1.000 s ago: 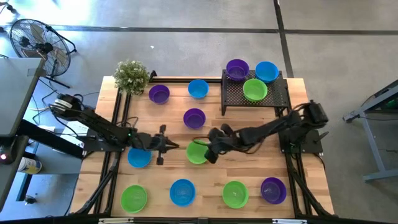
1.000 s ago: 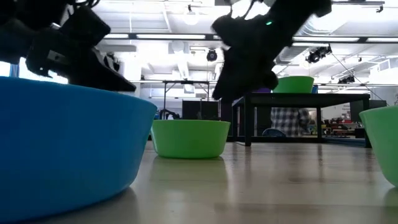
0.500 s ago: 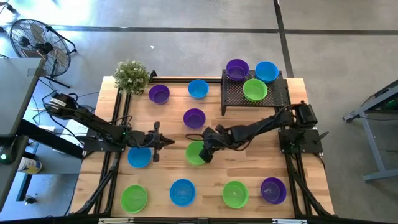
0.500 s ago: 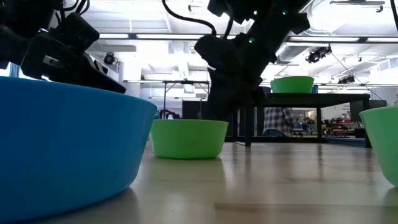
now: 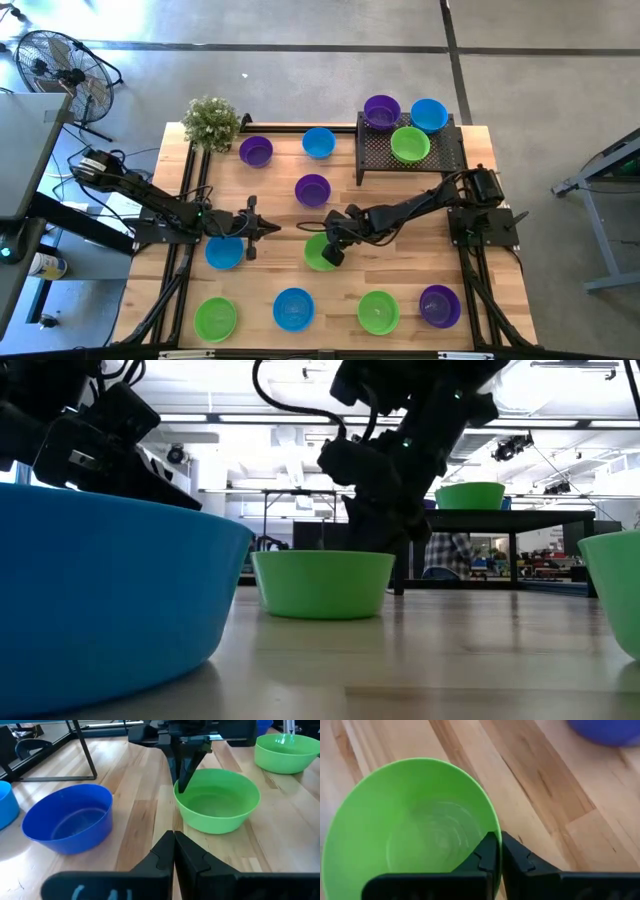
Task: Pick & Place Mini bowls
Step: Stack the green bowl on the other green bowl on the shelf
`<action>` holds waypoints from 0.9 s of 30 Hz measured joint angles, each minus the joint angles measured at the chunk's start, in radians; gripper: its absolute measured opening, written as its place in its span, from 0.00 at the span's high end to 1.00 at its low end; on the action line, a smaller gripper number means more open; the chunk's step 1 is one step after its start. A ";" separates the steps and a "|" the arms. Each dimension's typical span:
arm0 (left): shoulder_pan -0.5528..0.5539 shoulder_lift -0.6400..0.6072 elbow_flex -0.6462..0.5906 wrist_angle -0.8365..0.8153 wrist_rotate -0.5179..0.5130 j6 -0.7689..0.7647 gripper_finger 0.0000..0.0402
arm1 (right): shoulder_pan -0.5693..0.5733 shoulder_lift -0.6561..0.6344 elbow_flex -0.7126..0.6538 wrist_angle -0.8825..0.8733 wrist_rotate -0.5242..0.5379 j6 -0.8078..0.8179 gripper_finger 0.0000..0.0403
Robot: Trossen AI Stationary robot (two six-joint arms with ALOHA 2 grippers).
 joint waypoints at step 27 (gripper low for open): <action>0.000 0.001 0.000 -0.020 0.003 -0.008 0.99 | 0.114 -0.532 -0.533 -0.179 0.283 0.472 0.98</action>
